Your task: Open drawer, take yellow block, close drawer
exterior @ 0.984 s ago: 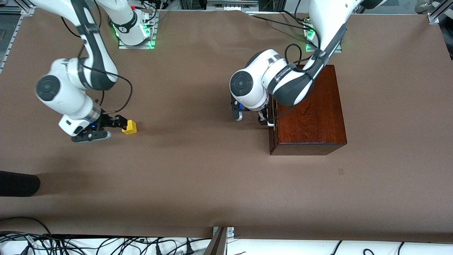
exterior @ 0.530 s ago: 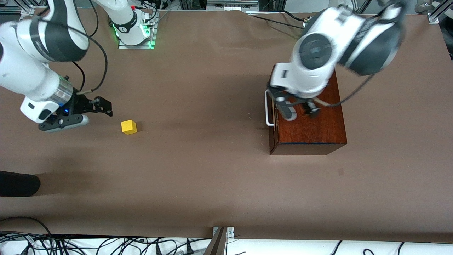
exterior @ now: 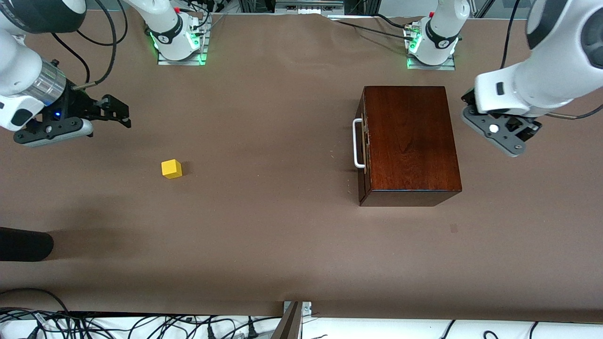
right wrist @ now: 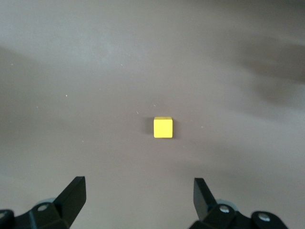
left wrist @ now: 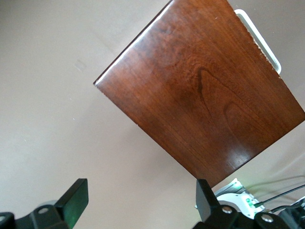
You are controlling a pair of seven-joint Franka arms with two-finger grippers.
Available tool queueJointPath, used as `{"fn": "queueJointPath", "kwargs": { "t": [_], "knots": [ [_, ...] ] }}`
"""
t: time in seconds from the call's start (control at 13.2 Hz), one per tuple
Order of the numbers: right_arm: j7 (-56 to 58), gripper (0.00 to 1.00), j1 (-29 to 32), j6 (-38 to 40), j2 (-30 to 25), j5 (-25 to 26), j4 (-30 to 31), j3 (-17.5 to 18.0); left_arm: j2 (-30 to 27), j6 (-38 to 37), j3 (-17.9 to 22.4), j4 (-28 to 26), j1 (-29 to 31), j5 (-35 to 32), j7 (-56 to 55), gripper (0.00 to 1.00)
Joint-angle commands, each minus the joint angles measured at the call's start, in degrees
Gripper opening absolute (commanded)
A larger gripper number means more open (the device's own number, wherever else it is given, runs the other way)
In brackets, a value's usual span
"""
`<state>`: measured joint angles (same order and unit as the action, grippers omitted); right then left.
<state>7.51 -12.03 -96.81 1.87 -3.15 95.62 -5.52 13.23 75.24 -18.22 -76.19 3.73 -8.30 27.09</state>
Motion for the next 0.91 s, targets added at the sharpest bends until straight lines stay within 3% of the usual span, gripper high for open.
{"fn": "queueJointPath", "kwargs": {
  "t": [0.0, 0.08, 0.23, 0.45, 0.61, 0.83],
  "knots": [
    [0.40, 1.00, 1.22, 3.29, -0.02, 1.91, -1.58, 1.13, -7.57, 3.31, 9.39, -8.15, -0.92, 8.36, -2.03, 1.00],
    [0.14, 1.00, 1.22, 3.47, -0.46, 2.61, -1.32, 1.22, -10.48, 7.43, 12.48, -12.54, -1.18, 10.21, -4.22, 1.00],
    [-0.04, 1.00, 1.22, 3.65, -0.73, 2.79, -0.88, 1.22, -13.83, 13.43, 14.44, -17.31, -1.44, 10.58, -8.09, 1.00],
    [-0.13, 1.00, 1.13, 3.56, -0.64, 3.59, -1.31, 1.22, -14.28, 14.32, 18.64, -17.68, -4.25, 10.67, -18.80, 1.00],
    [0.04, 1.00, 0.78, 3.30, -0.38, 4.20, -1.93, 1.22, -14.72, 14.32, 18.75, -18.46, -5.04, 10.32, -25.83, 1.00],
    [0.40, 1.00, 0.87, 3.82, 0.42, 4.46, -4.39, 0.95, -15.42, 14.32, 18.75, -19.96, -5.66, 10.23, -27.27, 1.00]
  ]
}}
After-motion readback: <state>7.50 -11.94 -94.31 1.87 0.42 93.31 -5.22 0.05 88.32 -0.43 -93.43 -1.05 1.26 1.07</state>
